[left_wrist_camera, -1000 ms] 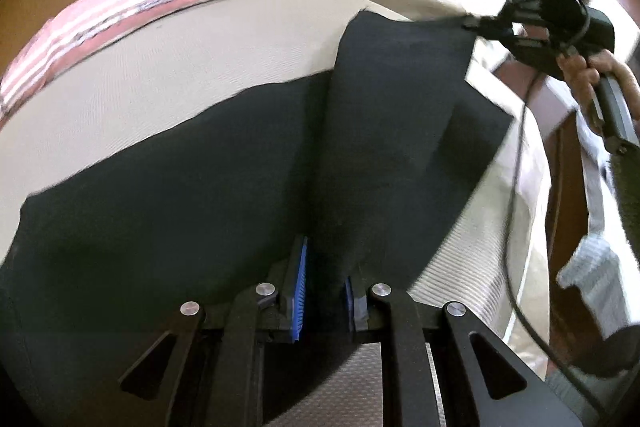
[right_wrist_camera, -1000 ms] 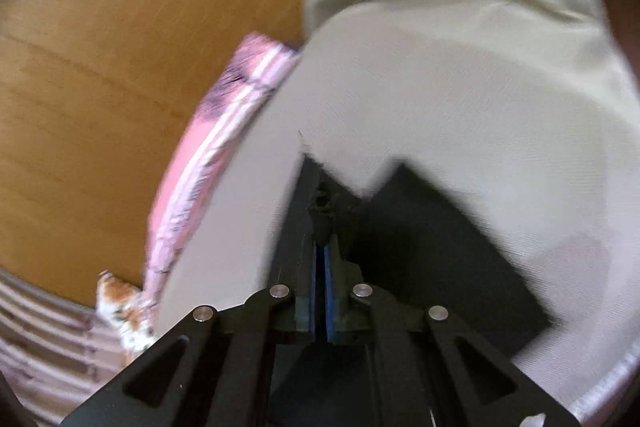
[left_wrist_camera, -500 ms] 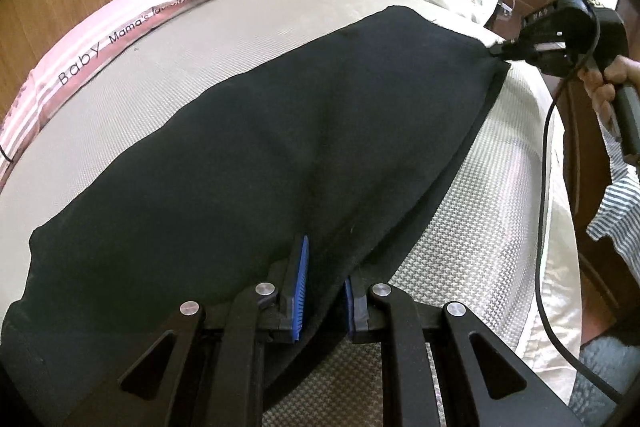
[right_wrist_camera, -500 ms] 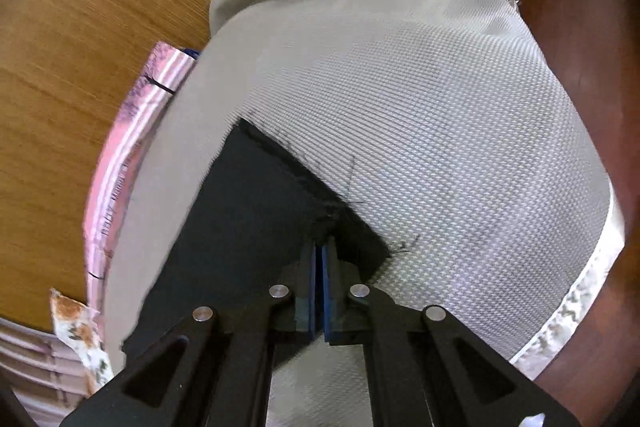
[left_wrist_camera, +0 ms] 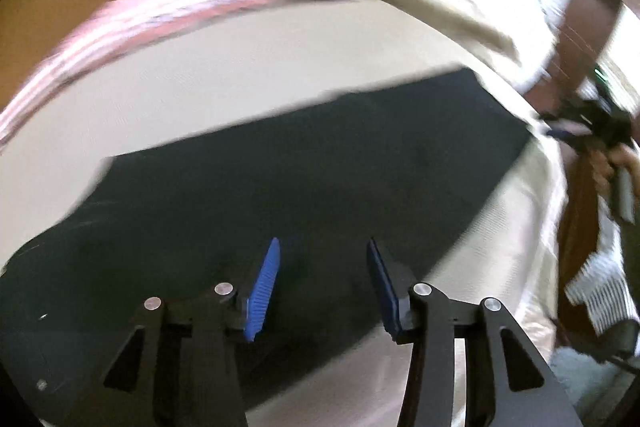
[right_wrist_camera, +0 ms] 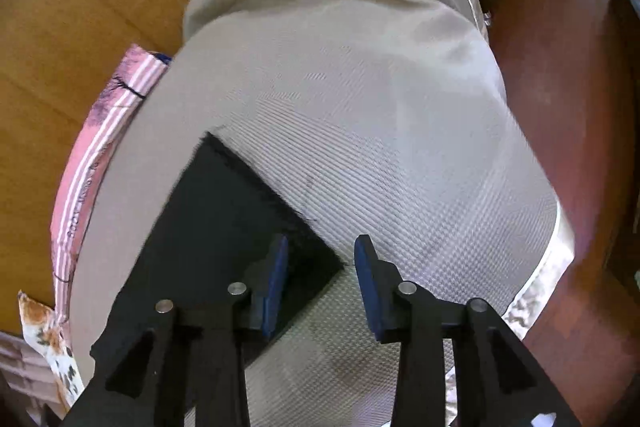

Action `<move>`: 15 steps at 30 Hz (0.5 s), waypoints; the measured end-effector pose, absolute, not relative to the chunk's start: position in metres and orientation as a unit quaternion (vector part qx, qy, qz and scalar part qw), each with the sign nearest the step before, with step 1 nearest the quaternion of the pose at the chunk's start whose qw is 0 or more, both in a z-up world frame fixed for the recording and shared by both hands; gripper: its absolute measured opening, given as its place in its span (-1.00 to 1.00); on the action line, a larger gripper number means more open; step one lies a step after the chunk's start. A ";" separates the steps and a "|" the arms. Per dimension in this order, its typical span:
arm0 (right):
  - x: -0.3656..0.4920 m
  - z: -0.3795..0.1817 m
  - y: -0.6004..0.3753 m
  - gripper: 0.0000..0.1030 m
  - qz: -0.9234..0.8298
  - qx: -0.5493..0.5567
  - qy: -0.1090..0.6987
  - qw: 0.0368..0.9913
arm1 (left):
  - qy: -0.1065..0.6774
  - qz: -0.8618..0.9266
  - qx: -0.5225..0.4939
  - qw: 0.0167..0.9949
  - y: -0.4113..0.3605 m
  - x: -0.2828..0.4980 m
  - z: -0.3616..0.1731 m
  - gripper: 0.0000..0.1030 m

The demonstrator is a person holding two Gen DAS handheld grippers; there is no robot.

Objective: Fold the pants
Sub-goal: 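Smooth the folded jeans with the left tool and withdraw both tools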

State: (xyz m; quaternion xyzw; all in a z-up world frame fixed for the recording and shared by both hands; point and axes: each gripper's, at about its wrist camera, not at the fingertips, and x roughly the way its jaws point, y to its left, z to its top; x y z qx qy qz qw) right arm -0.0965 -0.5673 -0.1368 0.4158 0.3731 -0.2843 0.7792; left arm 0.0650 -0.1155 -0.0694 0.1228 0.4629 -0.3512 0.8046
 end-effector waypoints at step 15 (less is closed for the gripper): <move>0.139 -0.108 -0.337 -0.34 0.108 0.240 0.510 0.819 | 0.492 -0.103 0.041 0.863 0.049 0.119 -0.101 -0.08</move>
